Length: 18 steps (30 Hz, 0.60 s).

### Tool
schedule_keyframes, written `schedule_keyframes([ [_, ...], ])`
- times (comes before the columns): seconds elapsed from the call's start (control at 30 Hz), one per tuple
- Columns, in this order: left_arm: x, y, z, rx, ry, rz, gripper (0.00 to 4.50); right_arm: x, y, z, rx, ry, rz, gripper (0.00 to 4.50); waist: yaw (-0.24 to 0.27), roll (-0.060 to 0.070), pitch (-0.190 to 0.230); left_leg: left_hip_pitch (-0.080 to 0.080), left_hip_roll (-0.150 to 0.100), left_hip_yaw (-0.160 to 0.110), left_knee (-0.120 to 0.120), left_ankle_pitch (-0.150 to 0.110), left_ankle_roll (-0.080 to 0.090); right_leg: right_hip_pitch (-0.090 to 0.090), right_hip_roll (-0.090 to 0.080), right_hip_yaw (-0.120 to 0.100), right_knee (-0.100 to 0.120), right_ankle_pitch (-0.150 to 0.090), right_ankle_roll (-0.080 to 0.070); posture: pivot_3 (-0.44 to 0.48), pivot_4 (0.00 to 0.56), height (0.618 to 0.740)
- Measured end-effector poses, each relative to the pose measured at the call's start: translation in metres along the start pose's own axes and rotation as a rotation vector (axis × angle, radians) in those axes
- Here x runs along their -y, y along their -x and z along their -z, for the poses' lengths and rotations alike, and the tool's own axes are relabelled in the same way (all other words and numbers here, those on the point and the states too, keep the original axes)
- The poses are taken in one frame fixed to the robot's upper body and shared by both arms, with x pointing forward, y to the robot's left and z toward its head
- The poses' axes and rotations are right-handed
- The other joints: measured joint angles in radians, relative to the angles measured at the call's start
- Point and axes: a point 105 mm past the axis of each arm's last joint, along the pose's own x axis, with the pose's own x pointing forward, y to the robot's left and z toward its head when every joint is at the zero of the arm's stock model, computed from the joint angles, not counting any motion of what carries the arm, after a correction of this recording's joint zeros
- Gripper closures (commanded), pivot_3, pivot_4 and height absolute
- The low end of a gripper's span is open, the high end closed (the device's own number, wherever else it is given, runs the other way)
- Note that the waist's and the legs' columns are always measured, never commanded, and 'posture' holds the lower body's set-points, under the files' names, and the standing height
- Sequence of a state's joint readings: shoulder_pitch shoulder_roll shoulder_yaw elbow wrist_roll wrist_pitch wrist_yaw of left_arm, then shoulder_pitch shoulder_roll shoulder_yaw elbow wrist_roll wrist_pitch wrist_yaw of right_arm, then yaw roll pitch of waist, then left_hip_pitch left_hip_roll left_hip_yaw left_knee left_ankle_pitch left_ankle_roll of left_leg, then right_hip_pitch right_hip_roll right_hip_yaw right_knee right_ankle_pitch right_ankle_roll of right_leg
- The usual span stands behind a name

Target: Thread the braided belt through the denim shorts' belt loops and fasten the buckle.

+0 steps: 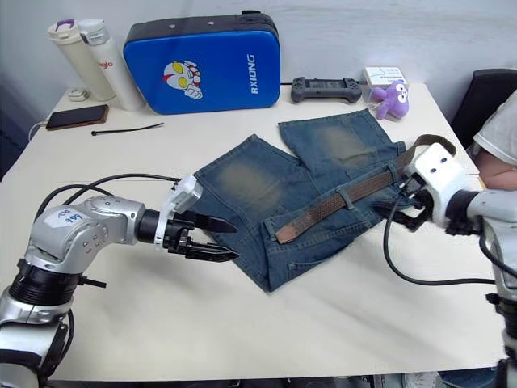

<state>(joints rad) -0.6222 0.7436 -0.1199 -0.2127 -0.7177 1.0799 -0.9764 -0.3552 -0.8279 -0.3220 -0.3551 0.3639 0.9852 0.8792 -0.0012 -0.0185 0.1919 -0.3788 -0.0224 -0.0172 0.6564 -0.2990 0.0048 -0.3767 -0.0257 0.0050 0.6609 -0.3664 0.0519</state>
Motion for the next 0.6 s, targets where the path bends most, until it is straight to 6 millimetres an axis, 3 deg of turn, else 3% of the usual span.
schedule_keyframes([
  [0.1,-0.004,0.007,-0.012,0.061,-0.004,-0.026,0.00,-0.037,-0.011,0.006,0.052,-0.281,-0.111,0.05,0.000,0.000,0.000,0.000,0.000,0.000,0.000,0.000,0.000,-0.001,-0.001,0.000,0.000,0.000,0.000,0.000,0.150,0.739],
  [0.2,-0.003,0.009,-0.014,0.071,-0.003,-0.025,0.00,-0.051,-0.014,0.009,0.074,-0.482,-0.122,0.05,0.000,0.000,0.000,0.000,-0.001,0.000,-0.001,0.000,0.000,-0.001,-0.001,0.000,0.000,0.000,0.000,0.000,0.150,0.739],
  [0.4,0.002,0.007,-0.013,0.065,-0.013,-0.022,0.00,-0.046,-0.028,0.019,0.174,-0.815,-0.107,0.05,-0.003,0.001,0.000,0.000,-0.001,0.001,-0.004,0.001,-0.001,-0.003,-0.001,0.001,0.000,0.000,0.000,0.000,0.150,0.739],
  [0.6,-0.001,0.008,-0.015,0.071,-0.025,-0.065,0.00,-0.048,-0.043,0.029,0.188,-0.987,-0.104,0.05,-0.010,0.001,0.000,0.000,-0.001,0.002,-0.007,0.002,-0.003,-0.007,-0.001,0.002,0.003,0.000,0.000,0.000,0.150,0.739],
])
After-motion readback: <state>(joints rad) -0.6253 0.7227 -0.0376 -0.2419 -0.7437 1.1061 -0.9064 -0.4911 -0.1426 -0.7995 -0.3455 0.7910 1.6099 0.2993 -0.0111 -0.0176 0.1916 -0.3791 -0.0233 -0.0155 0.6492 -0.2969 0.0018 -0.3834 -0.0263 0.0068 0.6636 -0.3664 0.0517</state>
